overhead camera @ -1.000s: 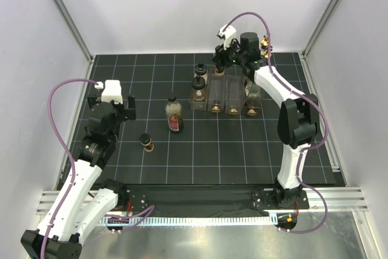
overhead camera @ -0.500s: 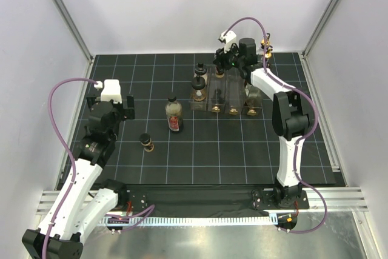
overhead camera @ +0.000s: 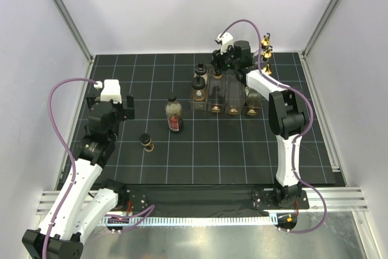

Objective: Organize the condiment bottles
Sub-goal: Place the bottle in the storage box.

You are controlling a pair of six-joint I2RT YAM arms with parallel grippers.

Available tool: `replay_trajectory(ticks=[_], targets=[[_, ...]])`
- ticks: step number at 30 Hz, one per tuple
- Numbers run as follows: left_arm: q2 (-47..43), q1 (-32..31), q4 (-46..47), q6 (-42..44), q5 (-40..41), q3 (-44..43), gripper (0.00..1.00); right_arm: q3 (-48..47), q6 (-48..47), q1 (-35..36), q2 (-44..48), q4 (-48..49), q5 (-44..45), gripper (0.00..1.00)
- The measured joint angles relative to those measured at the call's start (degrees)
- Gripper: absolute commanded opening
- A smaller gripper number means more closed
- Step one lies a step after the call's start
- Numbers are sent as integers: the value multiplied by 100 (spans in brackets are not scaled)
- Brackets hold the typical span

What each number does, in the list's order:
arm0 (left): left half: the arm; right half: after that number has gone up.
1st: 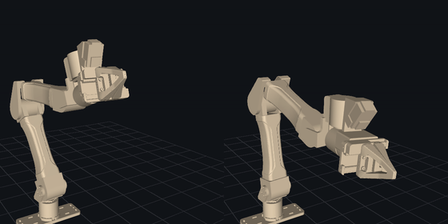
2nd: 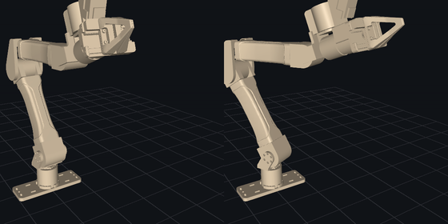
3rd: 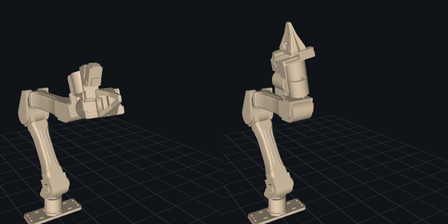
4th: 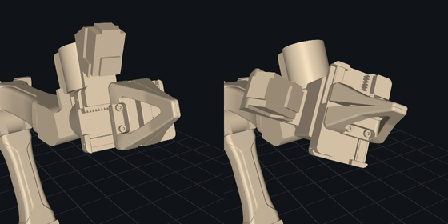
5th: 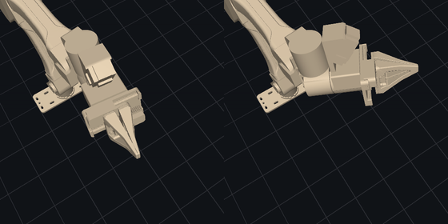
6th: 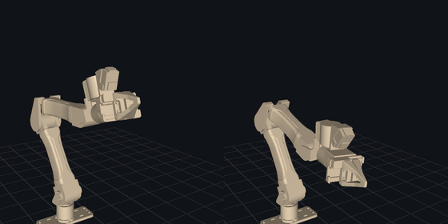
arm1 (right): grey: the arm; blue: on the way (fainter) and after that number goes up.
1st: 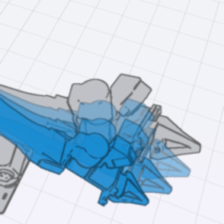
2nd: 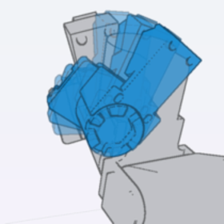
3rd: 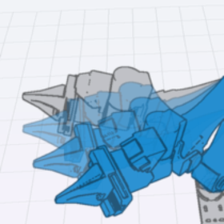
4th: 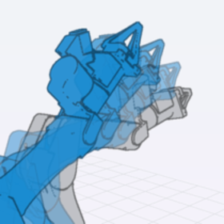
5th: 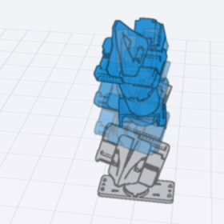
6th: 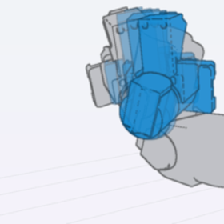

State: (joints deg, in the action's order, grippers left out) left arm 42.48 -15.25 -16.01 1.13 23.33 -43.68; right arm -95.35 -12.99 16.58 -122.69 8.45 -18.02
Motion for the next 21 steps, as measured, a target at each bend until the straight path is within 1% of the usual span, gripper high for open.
replay_trajectory(ticks=[8,12,16,17,18,21], targets=[[0,0,0,0,-17,0,100,-251,164,138,-310,4,509,5],[0,0,2,0,-37,0,100,-369,229,162,-437,4,678,9],[0,0,2,0,-39,0,100,-409,249,162,-522,-7,802,10],[0,0,2,0,-39,0,100,-411,249,162,-531,-20,824,12],[0,0,2,0,-39,0,100,-411,251,162,-535,-35,844,18],[0,0,2,0,-39,0,100,-411,264,157,-562,-37,925,24]])
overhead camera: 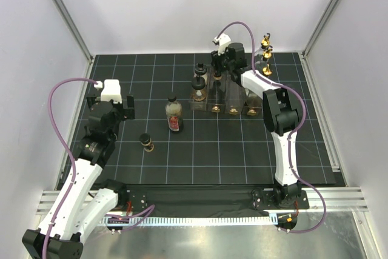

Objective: Organize the condiment bottles
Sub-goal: Place the bottle in the storage box.

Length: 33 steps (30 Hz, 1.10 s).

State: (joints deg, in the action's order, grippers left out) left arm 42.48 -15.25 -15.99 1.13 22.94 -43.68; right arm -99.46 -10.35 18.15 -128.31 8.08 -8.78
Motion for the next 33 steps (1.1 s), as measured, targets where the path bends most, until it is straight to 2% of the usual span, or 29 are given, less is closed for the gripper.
replay_trajectory(ticks=[10,13,19,26,33], targets=[[0,0,0,0,0,0,100,-24,-2,0,-28,0,81,33],[0,0,0,0,-2,0,100,-31,-4,0,-50,-11,94,39],[0,0,0,0,-2,0,100,-31,-7,0,-96,-44,98,41],[0,0,0,0,-2,0,100,-31,-17,0,-98,-50,96,52],[-2,0,0,-2,-4,0,100,-7,-22,0,-98,-44,96,57]])
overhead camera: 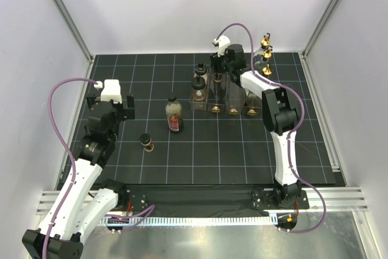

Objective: Organize the condiment bottles
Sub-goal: Place the bottle in the storage box.

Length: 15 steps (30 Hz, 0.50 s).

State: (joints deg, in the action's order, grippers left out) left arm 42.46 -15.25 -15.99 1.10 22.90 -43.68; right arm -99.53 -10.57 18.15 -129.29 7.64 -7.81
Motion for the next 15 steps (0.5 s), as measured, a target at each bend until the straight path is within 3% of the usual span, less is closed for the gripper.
replay_trajectory(ticks=[15], targets=[[0,0,4,-2,-28,0,100,184,-9,2,192,0,0,64]])
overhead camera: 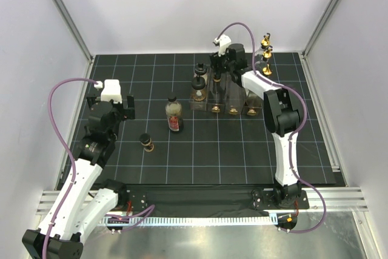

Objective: Organize the condiment bottles
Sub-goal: Place the bottle in the storage box, then pick up the bottle from the center of the board.

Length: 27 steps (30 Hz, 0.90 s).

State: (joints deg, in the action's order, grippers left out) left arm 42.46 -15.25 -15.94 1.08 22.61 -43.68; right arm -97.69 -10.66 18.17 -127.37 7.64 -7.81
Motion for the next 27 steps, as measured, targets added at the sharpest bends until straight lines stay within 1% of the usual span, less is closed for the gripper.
replay_trajectory(ticks=[9,12,17,19,21,24,27], targets=[[-50,0,7,-15,-17,0,100,22,-136,0,678,-28,-42,66],[-63,0,11,-20,-33,0,100,22,-223,-2,905,-146,-79,68],[-66,0,22,-39,-63,0,100,22,-385,-2,1311,-527,-282,74],[-66,0,33,-42,-72,0,100,22,-448,0,1482,-782,-404,78],[-66,0,33,-44,-74,2,100,9,-542,0,1655,-1064,-575,80],[-66,0,37,-52,-76,2,99,-168,-748,4,1827,-1694,-881,84],[-66,0,52,-59,-85,15,100,-396,-1027,15,2017,-2393,-1237,90]])
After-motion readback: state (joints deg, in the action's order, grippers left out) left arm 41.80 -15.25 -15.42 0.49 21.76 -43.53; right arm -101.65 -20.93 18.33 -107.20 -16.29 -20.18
